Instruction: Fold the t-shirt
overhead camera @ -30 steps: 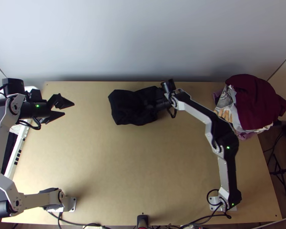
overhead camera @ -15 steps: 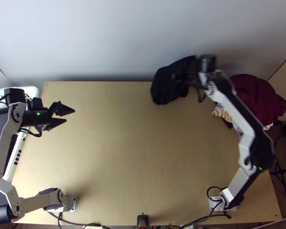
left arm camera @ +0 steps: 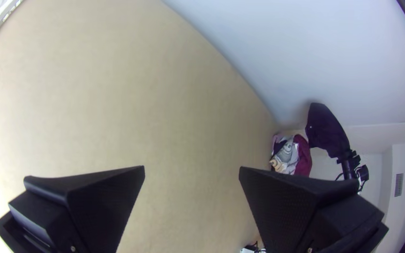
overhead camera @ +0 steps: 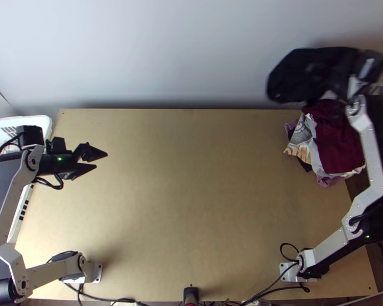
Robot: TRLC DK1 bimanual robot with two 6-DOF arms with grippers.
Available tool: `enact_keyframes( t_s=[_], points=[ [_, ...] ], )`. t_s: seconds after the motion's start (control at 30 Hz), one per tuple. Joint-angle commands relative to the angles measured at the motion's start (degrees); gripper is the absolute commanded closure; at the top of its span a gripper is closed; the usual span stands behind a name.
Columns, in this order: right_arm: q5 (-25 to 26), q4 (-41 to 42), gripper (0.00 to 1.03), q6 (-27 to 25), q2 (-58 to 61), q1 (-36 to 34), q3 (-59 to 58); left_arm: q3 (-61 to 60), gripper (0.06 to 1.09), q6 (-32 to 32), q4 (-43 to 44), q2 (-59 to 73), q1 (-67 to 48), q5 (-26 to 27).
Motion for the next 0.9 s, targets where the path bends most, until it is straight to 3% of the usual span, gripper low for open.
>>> enact_keyframes(
  t_s=[0.0, 0.43, 0.7, 0.87],
  points=[
    [1.44, 0.92, 1.0, 0.04, 2.87, -10.59, 7.59, -3.09, 0.11, -0.69, 1.78, -1.51, -1.46, 0.16],
    [0.74, -6.28, 1.0, -4.88, 0.23, -18.94, 4.69, -6.6, 0.11, 0.36, 2.22, -3.88, -0.66, 0.24],
    [0.12, -4.79, 1.0, -8.84, -7.59, -19.47, -16.58, -8.45, 0.11, 0.45, 2.22, -5.38, -0.4, 0.42],
    [0.12, 4.09, 1.0, -9.8, -12.6, -17.71, -31.52, -8.89, 0.11, 0.8, 2.22, -7.22, 0.83, 0.42]
  ],
)
